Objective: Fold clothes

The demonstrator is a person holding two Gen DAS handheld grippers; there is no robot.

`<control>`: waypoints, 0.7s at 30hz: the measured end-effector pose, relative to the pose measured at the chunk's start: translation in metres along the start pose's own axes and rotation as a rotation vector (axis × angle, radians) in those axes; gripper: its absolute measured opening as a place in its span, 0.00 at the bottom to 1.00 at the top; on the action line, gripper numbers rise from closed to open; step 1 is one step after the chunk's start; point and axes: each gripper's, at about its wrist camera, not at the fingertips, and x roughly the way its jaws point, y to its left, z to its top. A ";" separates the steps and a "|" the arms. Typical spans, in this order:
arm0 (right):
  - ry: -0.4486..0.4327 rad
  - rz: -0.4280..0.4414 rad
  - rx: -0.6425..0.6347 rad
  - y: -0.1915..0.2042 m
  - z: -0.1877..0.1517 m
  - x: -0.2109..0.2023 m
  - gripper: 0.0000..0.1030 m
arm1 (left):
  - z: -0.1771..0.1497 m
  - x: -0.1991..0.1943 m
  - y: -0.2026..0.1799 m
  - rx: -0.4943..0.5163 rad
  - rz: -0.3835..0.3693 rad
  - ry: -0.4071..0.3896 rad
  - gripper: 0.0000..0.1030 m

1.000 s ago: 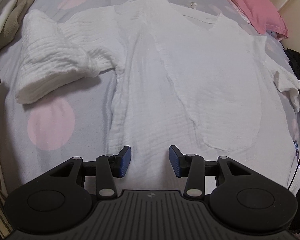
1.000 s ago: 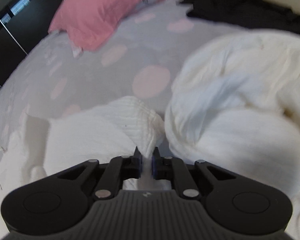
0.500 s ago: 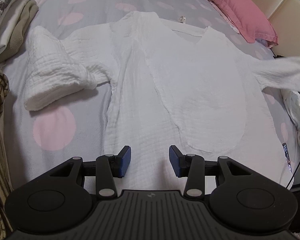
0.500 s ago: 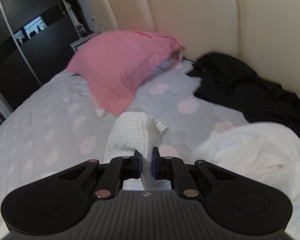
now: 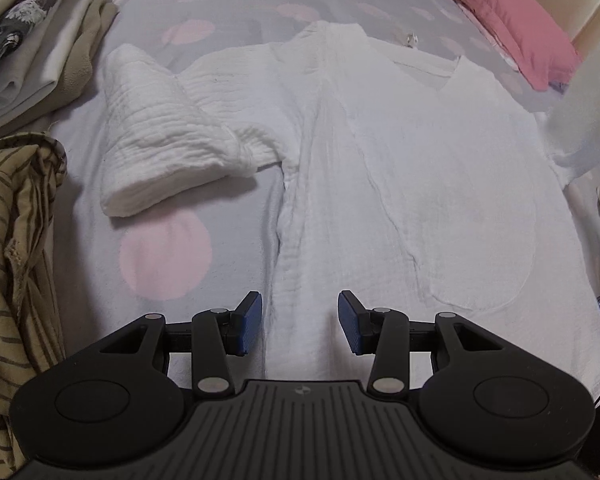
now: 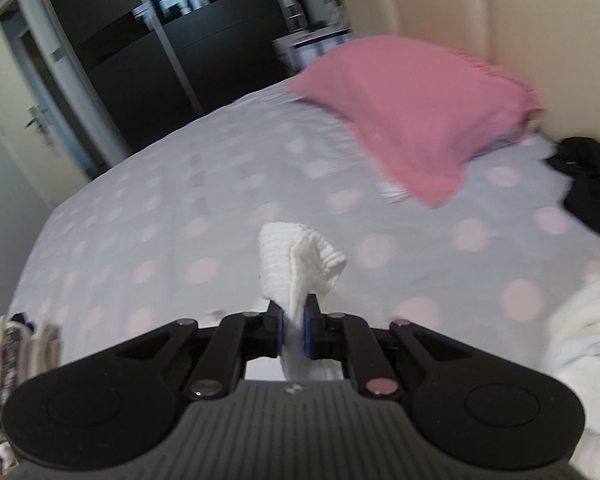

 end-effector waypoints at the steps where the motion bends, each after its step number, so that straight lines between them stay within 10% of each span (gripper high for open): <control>1: 0.014 0.011 -0.006 0.013 -0.005 0.007 0.11 | 0.000 -0.002 0.000 0.001 -0.002 -0.004 0.39; 13: 0.229 0.083 -0.126 0.128 -0.085 0.110 0.15 | 0.009 -0.015 0.017 -0.044 0.004 -0.049 0.39; 21: 0.324 0.176 -0.223 0.143 -0.121 0.142 0.36 | 0.012 -0.013 0.021 -0.059 0.009 -0.058 0.41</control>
